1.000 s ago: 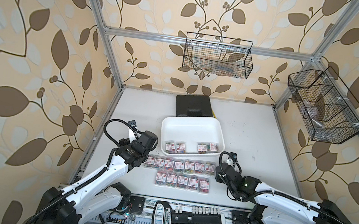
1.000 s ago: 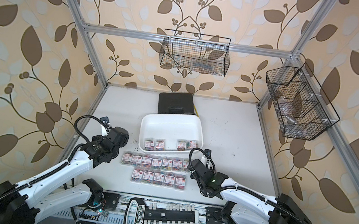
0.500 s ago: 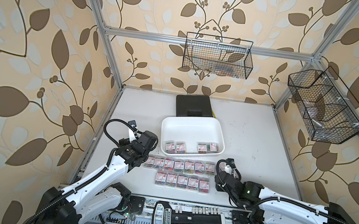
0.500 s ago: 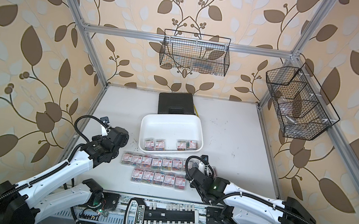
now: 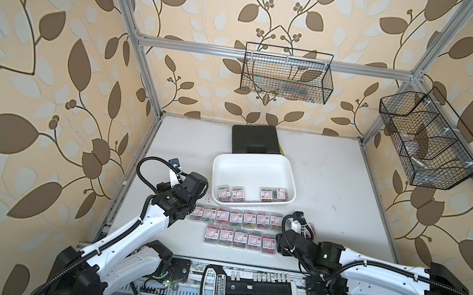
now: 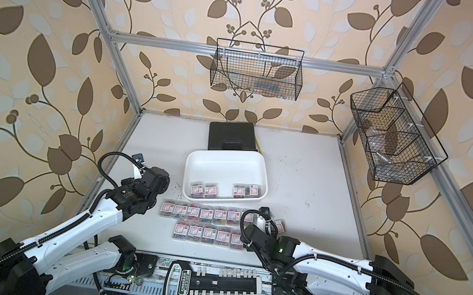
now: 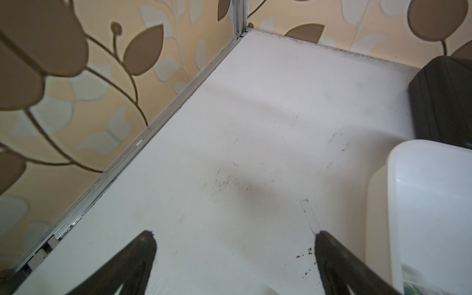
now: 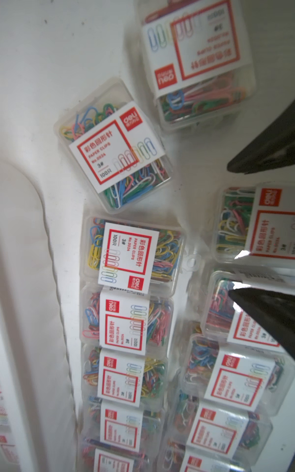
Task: Take the paper clips out of the storage box
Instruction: Place the boxed paper clips at the center of the board, then adjust the boxed paper clips at the center of the board.
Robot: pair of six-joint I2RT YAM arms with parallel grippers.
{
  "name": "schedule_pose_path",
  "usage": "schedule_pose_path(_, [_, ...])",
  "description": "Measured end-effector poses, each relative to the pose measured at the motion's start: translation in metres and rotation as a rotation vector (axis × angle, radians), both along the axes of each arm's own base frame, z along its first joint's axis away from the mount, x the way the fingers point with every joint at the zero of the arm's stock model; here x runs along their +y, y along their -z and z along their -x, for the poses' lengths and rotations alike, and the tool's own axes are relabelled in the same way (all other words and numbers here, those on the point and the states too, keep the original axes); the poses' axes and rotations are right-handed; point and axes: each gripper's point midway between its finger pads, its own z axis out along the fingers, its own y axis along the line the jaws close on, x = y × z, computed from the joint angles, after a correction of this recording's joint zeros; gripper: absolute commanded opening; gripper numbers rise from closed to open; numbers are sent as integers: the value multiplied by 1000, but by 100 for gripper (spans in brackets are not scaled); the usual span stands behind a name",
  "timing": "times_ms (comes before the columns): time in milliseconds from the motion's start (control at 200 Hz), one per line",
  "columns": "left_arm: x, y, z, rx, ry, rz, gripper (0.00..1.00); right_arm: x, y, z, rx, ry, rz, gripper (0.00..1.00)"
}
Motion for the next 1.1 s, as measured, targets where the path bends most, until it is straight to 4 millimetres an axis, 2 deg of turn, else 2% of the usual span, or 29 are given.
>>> schedule_pose_path(95, [0, -2, 0, -9, 0, 5, 99, -12, -7, -3, -5, 53, -21, 67])
schedule_pose_path(255, [0, -5, 1, -20, 1, 11, 99, -56, -20, -5, -4, 228, -48, 75])
schedule_pose_path(360, [0, -5, 1, -21, 2, 13, 99, -78, -26, -8, -4, 324, -92, 79])
schedule_pose_path(435, [0, -5, 1, -21, 2, 13, 99, -88, -22, -10, 12, 378, -121, 81])
schedule_pose_path(500, [0, -5, 1, -21, 3, 14, 99, -95, -11, -12, 40, 406, -134, 85])
schedule_pose_path(580, [0, -5, 1, -23, 3, 15, 99, -99, 5, -12, 76, 415, -148, 90])
schedule_pose_path(665, [0, -6, 1, -25, 3, 15, 99, -101, 13, -16, 105, 421, -161, 91])
schedule_pose_path(885, [0, -6, 1, -25, 3, 15, 99, -87, 10, -37, 93, 371, -221, 92])
schedule_pose_path(1100, [0, -6, 1, -25, 2, 15, 99, -78, 16, -49, 84, 303, -191, 92])
